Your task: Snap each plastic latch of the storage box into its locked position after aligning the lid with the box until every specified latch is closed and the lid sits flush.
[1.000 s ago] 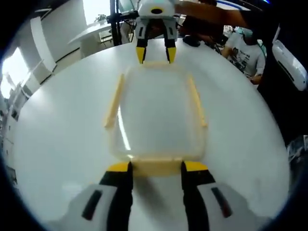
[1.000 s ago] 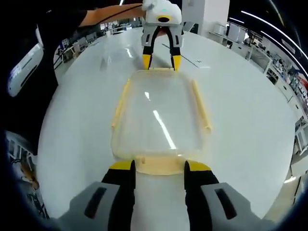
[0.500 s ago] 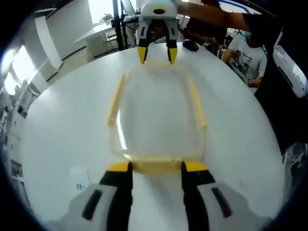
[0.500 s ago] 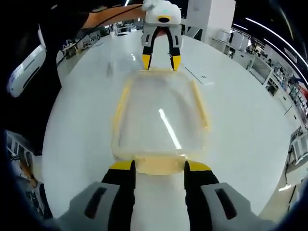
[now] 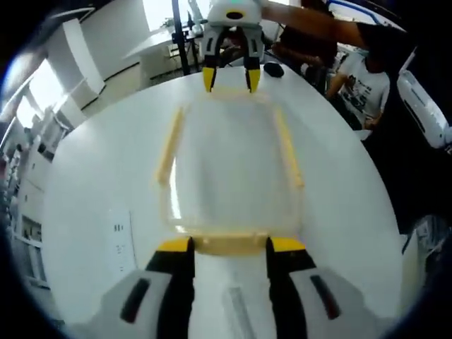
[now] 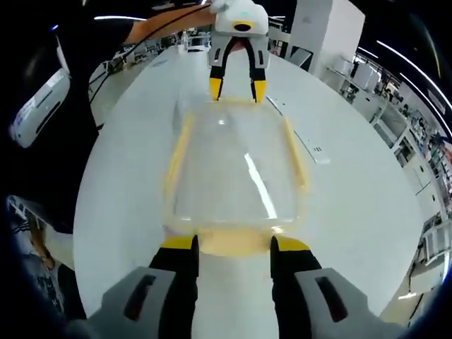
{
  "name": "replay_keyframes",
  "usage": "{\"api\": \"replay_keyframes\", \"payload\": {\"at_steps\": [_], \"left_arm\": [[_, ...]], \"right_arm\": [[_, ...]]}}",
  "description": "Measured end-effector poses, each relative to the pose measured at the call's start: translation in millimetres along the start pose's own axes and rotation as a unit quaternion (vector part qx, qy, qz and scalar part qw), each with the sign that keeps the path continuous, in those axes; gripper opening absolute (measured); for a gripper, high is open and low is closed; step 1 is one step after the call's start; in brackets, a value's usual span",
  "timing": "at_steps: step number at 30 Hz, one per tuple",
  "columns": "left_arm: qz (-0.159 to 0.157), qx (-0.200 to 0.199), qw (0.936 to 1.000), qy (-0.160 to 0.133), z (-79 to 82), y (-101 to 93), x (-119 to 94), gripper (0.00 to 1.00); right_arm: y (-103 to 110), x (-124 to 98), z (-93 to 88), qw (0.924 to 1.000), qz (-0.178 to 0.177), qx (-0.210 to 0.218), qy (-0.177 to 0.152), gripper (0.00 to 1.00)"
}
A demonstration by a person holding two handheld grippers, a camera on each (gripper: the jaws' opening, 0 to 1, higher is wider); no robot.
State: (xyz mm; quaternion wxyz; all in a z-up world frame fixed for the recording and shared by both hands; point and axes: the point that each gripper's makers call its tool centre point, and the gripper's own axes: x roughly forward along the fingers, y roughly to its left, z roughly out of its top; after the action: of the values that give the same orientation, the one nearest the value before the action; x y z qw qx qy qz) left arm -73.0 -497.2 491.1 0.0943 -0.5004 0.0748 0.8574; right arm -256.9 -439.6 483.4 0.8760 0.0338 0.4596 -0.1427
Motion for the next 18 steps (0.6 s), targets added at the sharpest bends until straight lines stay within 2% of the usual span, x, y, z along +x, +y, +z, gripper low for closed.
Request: {"api": "replay_keyframes", "payload": {"at_steps": [6, 11, 18], "left_arm": [[0.013, -0.015, 0.9998, 0.002, -24.6, -18.7, -23.4, 0.39], [0.023, -0.031, 0.9992, 0.008, -47.6, -36.6, -38.5, 0.39], [0.035, -0.051, 0.9980, 0.012, -75.1, -52.0, -51.2, 0.39]], "right_arm": [[13.6, 12.5, 33.5, 0.9997, 0.010, -0.021, 0.000, 0.40], [25.1, 25.6, 53.8, 0.9991, 0.019, -0.038, 0.004, 0.40], [35.8, 43.3, 80.0, 0.9980, 0.029, -0.055, 0.007, 0.40]]}}
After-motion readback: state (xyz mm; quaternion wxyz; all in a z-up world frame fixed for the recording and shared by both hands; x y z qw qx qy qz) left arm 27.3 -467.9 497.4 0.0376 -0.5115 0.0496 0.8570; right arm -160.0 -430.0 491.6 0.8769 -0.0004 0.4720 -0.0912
